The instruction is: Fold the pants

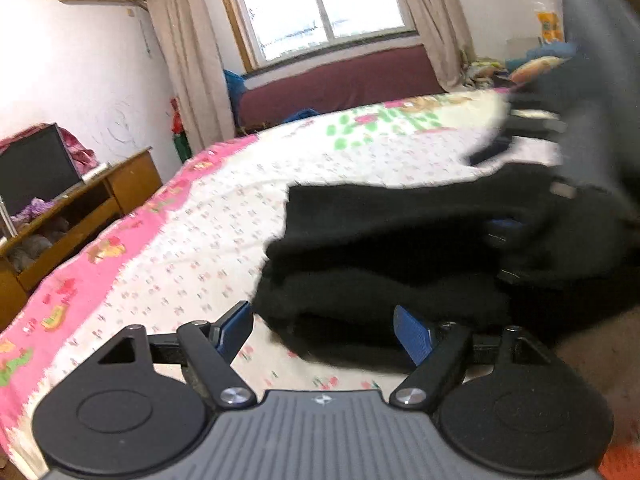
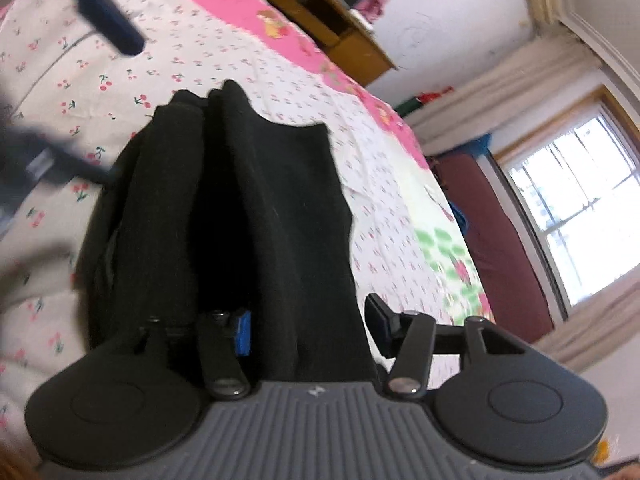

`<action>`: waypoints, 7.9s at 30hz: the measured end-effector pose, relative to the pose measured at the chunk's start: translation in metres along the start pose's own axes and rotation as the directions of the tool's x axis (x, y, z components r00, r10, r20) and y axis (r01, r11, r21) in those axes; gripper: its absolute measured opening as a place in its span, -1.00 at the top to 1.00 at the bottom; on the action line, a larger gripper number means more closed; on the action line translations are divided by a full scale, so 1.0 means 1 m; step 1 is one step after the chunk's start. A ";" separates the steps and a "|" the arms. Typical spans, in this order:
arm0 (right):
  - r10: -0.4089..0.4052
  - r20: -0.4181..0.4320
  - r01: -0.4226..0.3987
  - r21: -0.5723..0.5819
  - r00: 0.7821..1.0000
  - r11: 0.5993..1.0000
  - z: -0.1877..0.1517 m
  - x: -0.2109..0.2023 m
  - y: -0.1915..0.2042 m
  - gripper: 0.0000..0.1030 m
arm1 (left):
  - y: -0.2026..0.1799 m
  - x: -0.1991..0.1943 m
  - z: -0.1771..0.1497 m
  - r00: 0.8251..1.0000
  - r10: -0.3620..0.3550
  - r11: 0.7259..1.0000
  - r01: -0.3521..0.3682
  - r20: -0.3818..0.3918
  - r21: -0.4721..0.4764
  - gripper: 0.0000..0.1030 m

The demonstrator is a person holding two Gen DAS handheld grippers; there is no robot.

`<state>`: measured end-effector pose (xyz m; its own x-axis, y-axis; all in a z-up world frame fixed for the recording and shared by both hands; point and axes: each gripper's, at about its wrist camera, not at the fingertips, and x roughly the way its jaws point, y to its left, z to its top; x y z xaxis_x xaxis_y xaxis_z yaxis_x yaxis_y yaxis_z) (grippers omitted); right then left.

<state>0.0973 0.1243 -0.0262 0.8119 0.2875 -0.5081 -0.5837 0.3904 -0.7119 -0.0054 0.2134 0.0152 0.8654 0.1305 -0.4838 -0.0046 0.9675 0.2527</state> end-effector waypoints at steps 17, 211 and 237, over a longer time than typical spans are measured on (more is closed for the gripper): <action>0.102 -0.229 0.036 0.533 0.968 0.845 -0.139 -0.089 -0.040 -0.19 | -0.065 0.043 0.041 0.997 -0.069 0.987 0.072 -0.022 0.146 -0.77; 0.405 0.066 -0.027 0.994 0.912 -0.102 -0.078 -0.016 -0.158 -0.08 | -0.098 0.023 0.042 0.880 -0.474 0.879 0.473 0.006 0.063 -1.00; 0.540 -0.128 -0.069 0.941 0.832 0.330 -0.067 0.049 -0.143 0.63 | -0.094 0.038 0.037 0.816 -0.540 0.833 0.485 -0.205 -0.265 0.22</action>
<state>0.2211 0.0241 0.0185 0.3610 0.3377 -0.8693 -0.2550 0.9324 0.2563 0.0463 0.1196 0.0043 0.6062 -0.3717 -0.7031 0.2826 0.9270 -0.2464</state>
